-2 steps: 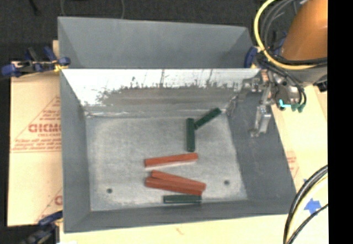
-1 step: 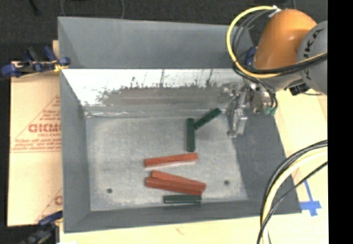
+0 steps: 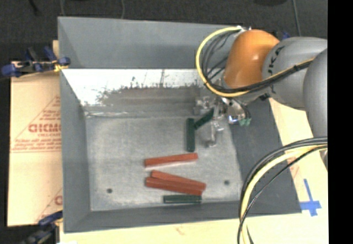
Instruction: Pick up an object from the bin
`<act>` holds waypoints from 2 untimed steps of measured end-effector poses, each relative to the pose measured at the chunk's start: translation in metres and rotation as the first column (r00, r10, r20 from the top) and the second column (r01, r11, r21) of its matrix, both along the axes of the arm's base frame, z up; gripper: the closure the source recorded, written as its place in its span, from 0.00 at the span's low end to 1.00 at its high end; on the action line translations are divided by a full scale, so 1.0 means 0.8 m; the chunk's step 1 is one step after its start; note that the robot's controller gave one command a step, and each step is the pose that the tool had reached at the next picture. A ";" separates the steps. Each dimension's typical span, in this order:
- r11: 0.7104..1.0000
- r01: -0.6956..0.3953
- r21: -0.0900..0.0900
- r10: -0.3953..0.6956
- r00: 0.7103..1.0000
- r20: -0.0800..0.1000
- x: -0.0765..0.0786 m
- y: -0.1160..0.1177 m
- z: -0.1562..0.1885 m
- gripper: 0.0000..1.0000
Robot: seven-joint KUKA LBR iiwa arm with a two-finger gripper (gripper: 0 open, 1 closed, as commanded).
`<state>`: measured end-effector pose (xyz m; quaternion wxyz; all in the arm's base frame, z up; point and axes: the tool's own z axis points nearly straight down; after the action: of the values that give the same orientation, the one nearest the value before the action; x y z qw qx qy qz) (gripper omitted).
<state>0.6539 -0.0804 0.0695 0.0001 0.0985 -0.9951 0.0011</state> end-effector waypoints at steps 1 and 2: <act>1.000 0.000 -0.001 0.000 1.000 0.007 0.002 -0.002 0.004 1.00; 0.952 -0.305 -0.003 0.305 0.952 0.005 -0.002 -0.006 0.004 1.00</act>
Offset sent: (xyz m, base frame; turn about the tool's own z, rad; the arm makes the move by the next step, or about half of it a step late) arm 0.0000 0.0000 0.0000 0.0000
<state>0.6521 -0.0854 0.0731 -0.0025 0.2509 -0.9680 0.0027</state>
